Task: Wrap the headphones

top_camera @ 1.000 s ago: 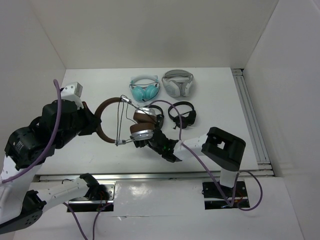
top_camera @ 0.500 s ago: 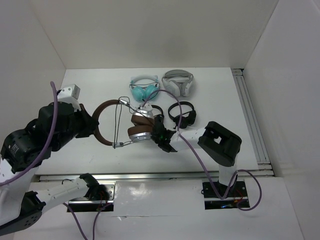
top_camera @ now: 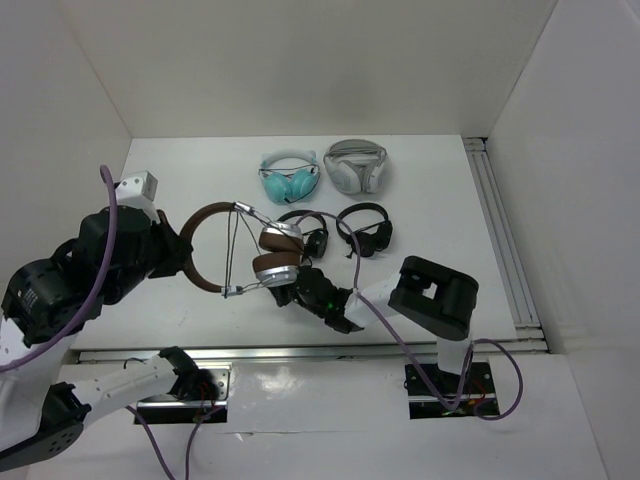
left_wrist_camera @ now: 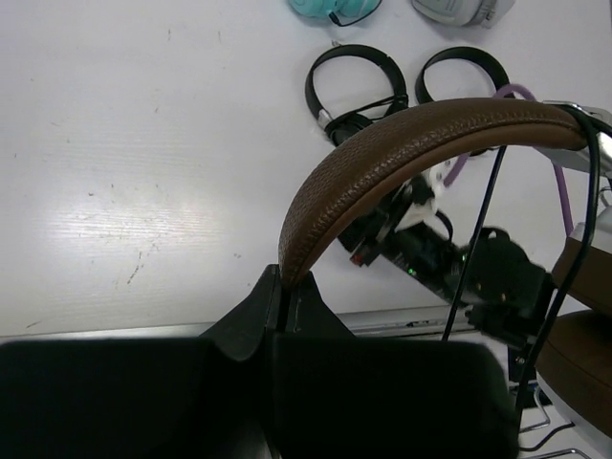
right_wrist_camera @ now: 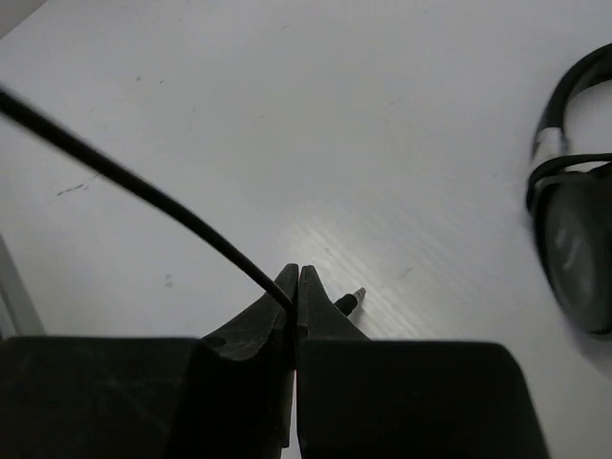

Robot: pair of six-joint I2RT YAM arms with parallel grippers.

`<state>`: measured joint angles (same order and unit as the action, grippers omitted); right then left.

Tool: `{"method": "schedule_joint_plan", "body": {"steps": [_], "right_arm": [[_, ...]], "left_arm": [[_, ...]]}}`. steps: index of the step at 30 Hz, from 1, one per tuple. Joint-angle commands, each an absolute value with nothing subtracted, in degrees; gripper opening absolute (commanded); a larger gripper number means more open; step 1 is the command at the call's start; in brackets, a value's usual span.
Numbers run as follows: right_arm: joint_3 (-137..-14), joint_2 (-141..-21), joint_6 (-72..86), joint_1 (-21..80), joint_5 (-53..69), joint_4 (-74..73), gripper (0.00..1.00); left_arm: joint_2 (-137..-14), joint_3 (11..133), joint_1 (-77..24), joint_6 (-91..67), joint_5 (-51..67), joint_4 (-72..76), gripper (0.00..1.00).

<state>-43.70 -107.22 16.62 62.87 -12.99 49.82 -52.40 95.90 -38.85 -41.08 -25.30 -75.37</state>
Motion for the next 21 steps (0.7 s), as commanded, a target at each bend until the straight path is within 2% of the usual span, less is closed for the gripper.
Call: {"method": "schedule_joint_plan", "body": {"steps": [1,10,17,21], "right_arm": [[-42.7,-104.4,16.3,68.4,-14.2,53.4,0.0],[-44.2,-99.3,11.3,84.1,-33.4,46.3,0.0],[-55.0,-98.3,8.7,95.9,-45.9,28.3,0.0],[-60.9,-97.2,8.1,99.0,-46.7,18.7,0.0]], "left_arm": [[-50.8,93.8,-39.1,-45.3,-28.1,-67.7,0.0],[-50.9,90.4,-39.1,-49.7,-34.8,-67.1,0.0],[-50.9,84.3,-37.5,-55.3,-42.1,-67.9,0.0],[-50.9,82.0,-36.3,-57.2,-42.7,-67.9,0.0]]}}
